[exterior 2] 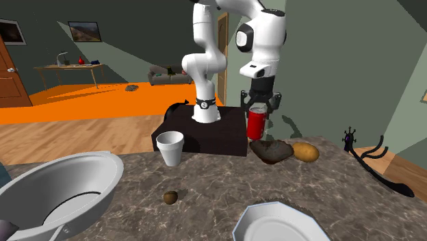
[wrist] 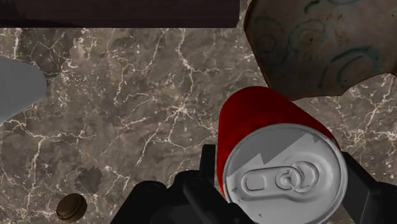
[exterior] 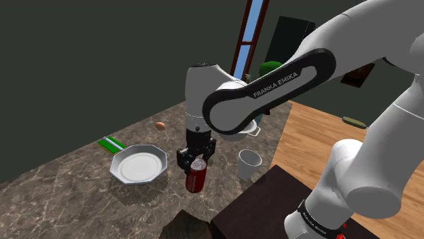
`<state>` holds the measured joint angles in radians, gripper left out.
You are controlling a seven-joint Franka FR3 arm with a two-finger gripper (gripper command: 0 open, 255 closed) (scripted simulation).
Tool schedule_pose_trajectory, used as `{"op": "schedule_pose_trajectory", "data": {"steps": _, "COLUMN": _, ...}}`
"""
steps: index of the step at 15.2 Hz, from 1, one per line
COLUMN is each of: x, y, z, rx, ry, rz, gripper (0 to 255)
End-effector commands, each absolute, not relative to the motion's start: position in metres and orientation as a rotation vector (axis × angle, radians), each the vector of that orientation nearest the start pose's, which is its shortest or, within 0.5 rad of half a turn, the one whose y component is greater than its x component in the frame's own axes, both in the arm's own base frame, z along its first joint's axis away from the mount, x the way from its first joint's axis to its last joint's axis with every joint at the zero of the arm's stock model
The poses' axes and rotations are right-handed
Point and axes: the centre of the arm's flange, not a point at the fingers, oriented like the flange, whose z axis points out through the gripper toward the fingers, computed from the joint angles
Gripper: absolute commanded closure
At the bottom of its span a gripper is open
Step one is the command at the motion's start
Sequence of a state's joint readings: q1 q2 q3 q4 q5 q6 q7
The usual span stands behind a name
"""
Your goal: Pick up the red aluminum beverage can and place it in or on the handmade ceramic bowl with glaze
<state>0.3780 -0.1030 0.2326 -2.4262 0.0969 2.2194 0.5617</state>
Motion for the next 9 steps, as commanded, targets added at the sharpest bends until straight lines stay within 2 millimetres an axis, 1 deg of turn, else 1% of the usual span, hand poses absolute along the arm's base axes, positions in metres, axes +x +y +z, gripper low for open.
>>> {"op": "schedule_pose_trajectory", "data": {"steps": 1, "x": 0.357, "y": 0.284, "z": 0.339, "rx": -3.153, "ry": 0.028, "rz": 0.182, "gripper": 255}}
{"op": "schedule_pose_trajectory", "data": {"steps": 8, "x": 0.292, "y": 0.350, "z": 0.346, "rx": -3.153, "ry": 0.028, "rz": 0.182, "gripper": 255}}
{"op": "schedule_pose_trajectory", "data": {"steps": 9, "x": 0.280, "y": 0.361, "z": 0.347, "rx": -3.153, "ry": 0.028, "rz": 0.182, "gripper": 255}}
